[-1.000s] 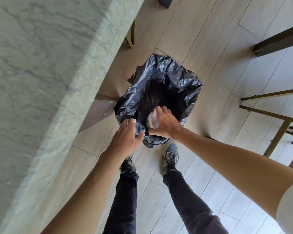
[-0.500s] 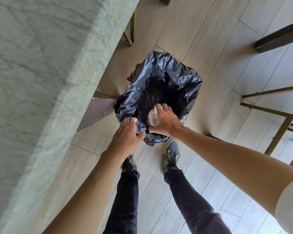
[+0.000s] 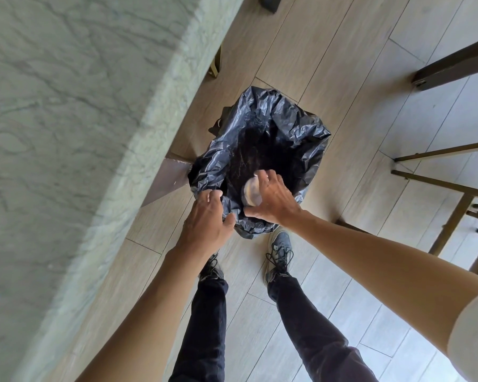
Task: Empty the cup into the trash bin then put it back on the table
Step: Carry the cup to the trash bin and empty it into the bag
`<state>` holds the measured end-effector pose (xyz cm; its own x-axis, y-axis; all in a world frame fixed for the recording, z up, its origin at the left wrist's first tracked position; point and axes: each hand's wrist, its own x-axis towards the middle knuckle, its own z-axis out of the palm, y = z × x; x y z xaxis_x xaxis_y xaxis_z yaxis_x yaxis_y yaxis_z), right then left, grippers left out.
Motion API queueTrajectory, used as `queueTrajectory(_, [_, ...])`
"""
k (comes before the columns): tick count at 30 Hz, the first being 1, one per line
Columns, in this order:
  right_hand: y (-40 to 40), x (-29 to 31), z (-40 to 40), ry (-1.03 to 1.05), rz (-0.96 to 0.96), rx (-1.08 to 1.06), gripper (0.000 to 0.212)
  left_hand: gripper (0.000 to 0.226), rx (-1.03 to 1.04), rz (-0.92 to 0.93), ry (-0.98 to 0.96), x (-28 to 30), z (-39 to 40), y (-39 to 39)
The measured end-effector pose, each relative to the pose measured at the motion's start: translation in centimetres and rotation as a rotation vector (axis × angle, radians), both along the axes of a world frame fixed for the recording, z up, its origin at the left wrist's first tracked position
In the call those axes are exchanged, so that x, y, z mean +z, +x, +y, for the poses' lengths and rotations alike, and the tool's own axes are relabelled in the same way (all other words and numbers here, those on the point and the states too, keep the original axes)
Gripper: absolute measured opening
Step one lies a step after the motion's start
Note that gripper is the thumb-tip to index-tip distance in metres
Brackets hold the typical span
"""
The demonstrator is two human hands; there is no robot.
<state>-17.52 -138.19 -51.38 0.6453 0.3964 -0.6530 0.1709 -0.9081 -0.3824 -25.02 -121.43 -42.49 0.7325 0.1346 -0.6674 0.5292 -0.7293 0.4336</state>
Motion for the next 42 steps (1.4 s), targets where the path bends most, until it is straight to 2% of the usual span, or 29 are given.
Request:
queueTrajectory(2, [0.1,0.0,-0.1,0.034,-0.027,-0.071,0.100,0.057,-0.003,0.001,-0.003,0.0,0.0,-0.2])
queueTrajectory(6, [-0.3,0.0,-0.2,-0.026,0.095,0.005,0.102,0.055,0.006,0.007,0.003,0.0,0.1,-0.6])
queueTrajectory(9, [-0.3,0.2,0.1,0.030,0.016,-0.113,0.100,0.054,0.003,0.017,0.003,0.1,0.1,-0.9])
queueTrajectory(13, [-0.8,0.2,0.2,-0.019,0.174,-0.046,0.098,0.056,0.001,0.020,-0.001,0.0,0.1,-0.9])
queueTrajectory(15, [-0.4,0.8,0.5,0.004,0.204,-0.039,0.086,0.058,0.006,0.023,0.001,0.0,0.2,-0.9])
queueTrajectory(17, [0.9,1.2,0.8,0.115,0.295,-0.212,0.061,0.059,0.003,0.020,-0.004,0.0,0.3,-0.8])
queueTrajectory(19, [2.3,1.7,0.5,0.318,0.520,-0.630,0.039,0.059,0.006,0.012,-0.012,0.1,0.3,-0.8])
queueTrajectory(21, [3.4,1.9,-0.1,0.473,0.666,-0.923,0.035,0.058,0.012,0.001,-0.016,0.1,0.4,-0.7])
queueTrajectory(23, [4.3,2.3,-0.7,0.567,0.738,-1.064,0.032,0.057,0.017,-0.013,-0.016,0.2,0.4,-0.5])
queueTrajectory(25, [5.0,2.4,-1.5,0.616,0.777,-1.181,0.036,0.057,0.023,-0.024,-0.017,0.2,0.4,-0.4])
queueTrajectory(27, [5.4,2.2,-2.3,0.633,0.801,-1.253,0.054,0.057,0.030,-0.030,-0.026,0.4,0.4,-0.4])
queueTrajectory(32, [5.4,2.8,-3.6,0.654,0.871,-1.272,0.071,0.055,0.019,-0.047,-0.032,0.9,-0.1,-0.3])
queueTrajectory(38, [4.4,6.6,-4.7,0.779,0.994,-1.281,0.063,0.055,-0.016,-0.048,-0.038,4.0,-1.1,0.2])
queueTrajectory(42, [2.8,11.5,-5.0,0.855,1.045,-1.318,0.071,0.054,-0.016,-0.044,-0.045,8.5,-2.2,-0.2])
